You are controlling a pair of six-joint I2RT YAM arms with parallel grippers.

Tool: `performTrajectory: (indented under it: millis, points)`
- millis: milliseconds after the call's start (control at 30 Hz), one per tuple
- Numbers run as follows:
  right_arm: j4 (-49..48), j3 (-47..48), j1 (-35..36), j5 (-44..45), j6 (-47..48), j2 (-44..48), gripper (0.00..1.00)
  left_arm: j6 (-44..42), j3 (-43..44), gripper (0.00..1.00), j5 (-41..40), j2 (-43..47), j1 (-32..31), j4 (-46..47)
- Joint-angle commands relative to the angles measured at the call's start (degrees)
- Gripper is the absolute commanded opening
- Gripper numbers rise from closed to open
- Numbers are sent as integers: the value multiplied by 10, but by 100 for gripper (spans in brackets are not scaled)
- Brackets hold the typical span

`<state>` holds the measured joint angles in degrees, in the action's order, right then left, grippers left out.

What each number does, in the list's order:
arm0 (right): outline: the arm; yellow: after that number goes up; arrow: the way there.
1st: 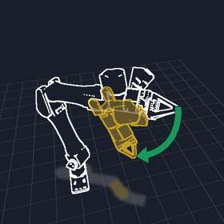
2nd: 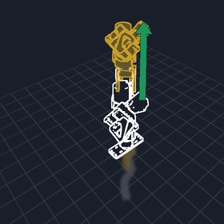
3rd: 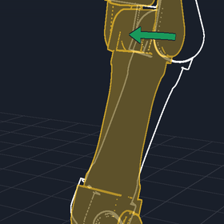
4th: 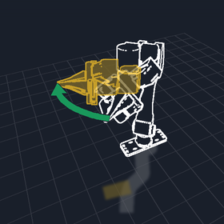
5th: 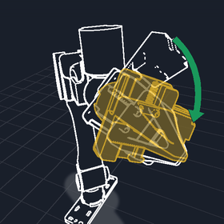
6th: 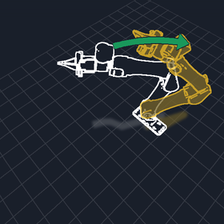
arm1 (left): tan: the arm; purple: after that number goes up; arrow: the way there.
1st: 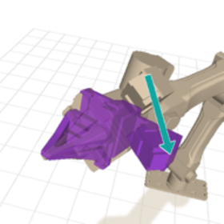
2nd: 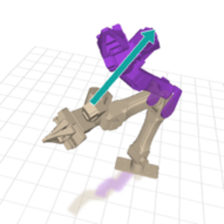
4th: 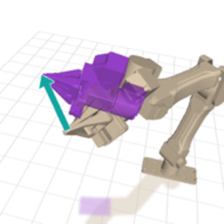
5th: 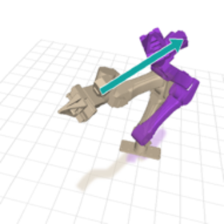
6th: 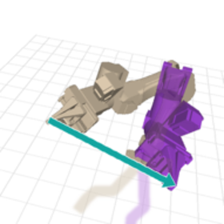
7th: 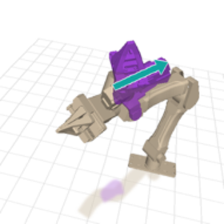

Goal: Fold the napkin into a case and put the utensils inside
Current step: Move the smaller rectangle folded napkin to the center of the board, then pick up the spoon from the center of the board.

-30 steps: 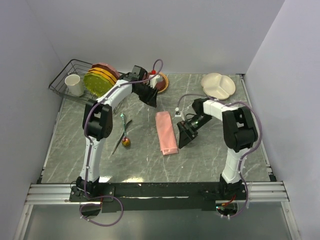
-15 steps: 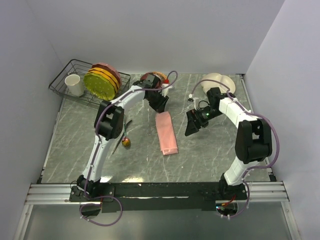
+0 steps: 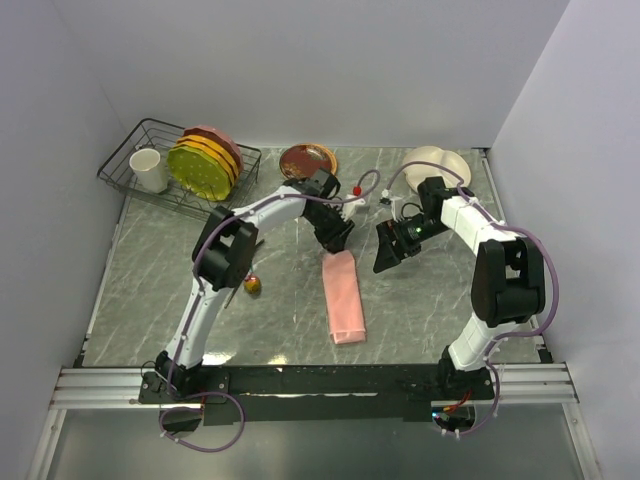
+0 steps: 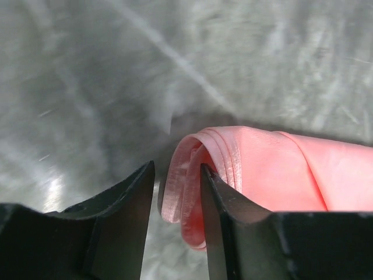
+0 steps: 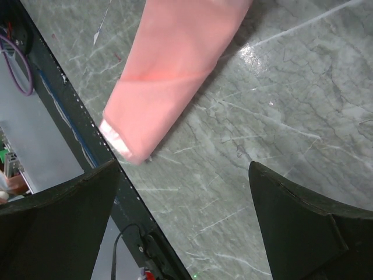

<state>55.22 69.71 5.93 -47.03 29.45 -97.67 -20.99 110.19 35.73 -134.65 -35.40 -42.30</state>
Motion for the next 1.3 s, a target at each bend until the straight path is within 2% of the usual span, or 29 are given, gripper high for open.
performTrajectory:
  millis: [0,167,267,367,400,467,600,767,933,1067,1167,1267]
  points:
    - [1,-3,-7,-3,5,13,100,-14,5,45,34,11,-32,-19]
    - [22,-14,-19,0,30,29,100,24,56,47,27,-18,-42,-21]
    - [23,-25,-23,-1,39,56,100,75,46,47,42,17,-14,9]
    - [-1,-18,-29,7,28,94,100,126,-5,54,37,114,45,84]
    - [-12,-12,-29,14,24,117,100,138,-39,55,23,175,59,119]
    - [-61,8,-29,46,3,142,100,171,-67,58,-3,234,102,142]
    - [-198,15,-29,100,-40,242,100,181,-111,59,-58,354,180,80]
    - [-307,-33,-29,155,-109,325,100,158,-217,60,-54,452,290,49]
    - [-229,-5,-29,153,-104,317,100,142,-298,59,-81,474,318,-15]
    - [-166,30,-29,152,-120,271,100,105,-420,54,-109,504,316,40]
    - [-146,34,-29,163,-122,253,100,119,-431,48,-132,470,315,51]
    - [-139,34,-29,174,-134,244,100,168,-424,45,-132,438,313,64]
